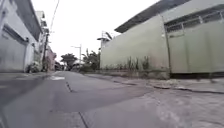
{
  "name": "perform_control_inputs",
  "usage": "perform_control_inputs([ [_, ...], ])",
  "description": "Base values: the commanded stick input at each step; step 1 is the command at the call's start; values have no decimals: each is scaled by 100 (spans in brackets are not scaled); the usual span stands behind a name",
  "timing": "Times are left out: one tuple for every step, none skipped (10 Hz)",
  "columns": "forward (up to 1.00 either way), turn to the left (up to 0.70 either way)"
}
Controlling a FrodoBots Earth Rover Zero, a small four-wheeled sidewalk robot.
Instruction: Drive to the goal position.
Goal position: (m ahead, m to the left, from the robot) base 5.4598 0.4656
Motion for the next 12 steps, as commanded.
perform_control_inputs([
  [100,0],
  [100,0],
  [100,0],
  [100,0],
  [100,0],
  [100,0],
  [100,0],
  [100,0],
  [100,0],
  [100,0],
  [100,0],
  [100,0],
])
